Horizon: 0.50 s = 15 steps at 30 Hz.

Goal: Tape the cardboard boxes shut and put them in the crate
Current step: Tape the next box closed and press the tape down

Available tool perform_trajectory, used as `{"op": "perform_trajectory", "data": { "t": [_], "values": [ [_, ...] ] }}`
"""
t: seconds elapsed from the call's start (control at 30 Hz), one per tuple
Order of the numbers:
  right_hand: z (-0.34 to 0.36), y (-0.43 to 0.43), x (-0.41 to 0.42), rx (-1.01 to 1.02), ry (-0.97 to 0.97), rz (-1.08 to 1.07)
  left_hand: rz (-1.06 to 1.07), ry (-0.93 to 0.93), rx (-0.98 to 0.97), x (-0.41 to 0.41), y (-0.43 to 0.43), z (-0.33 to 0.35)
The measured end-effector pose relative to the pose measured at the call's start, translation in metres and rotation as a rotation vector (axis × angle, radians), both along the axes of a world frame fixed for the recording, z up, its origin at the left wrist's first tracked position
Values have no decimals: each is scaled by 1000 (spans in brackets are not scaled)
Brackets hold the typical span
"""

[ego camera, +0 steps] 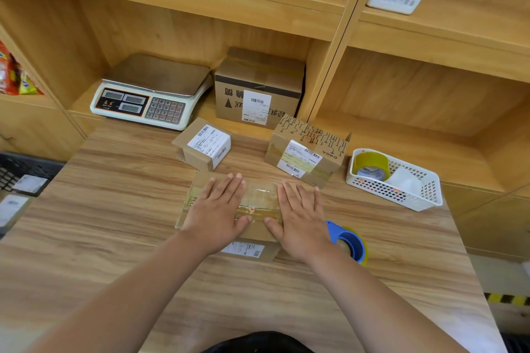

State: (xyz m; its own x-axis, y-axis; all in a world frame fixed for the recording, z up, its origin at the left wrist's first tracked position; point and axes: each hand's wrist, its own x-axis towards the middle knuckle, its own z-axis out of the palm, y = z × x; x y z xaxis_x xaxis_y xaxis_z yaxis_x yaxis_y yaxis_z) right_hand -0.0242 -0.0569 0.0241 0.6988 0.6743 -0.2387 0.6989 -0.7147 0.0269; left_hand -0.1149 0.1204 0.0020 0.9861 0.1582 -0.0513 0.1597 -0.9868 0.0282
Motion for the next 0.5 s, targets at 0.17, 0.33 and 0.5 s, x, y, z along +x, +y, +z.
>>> {"op": "perform_trajectory", "data": {
  "t": [0.17, 0.33, 0.5],
  "values": [
    [1, -3, -2, 10, -22, 12, 136, 15, -20, -8, -5, 3],
    [-3, -11, -2, 115, 62, 10, 365, 9, -73, -28, 17, 10],
    [-19, -25, -2, 328, 212, 1, 665, -80, -623, -37, 18, 19]
  ]
}}
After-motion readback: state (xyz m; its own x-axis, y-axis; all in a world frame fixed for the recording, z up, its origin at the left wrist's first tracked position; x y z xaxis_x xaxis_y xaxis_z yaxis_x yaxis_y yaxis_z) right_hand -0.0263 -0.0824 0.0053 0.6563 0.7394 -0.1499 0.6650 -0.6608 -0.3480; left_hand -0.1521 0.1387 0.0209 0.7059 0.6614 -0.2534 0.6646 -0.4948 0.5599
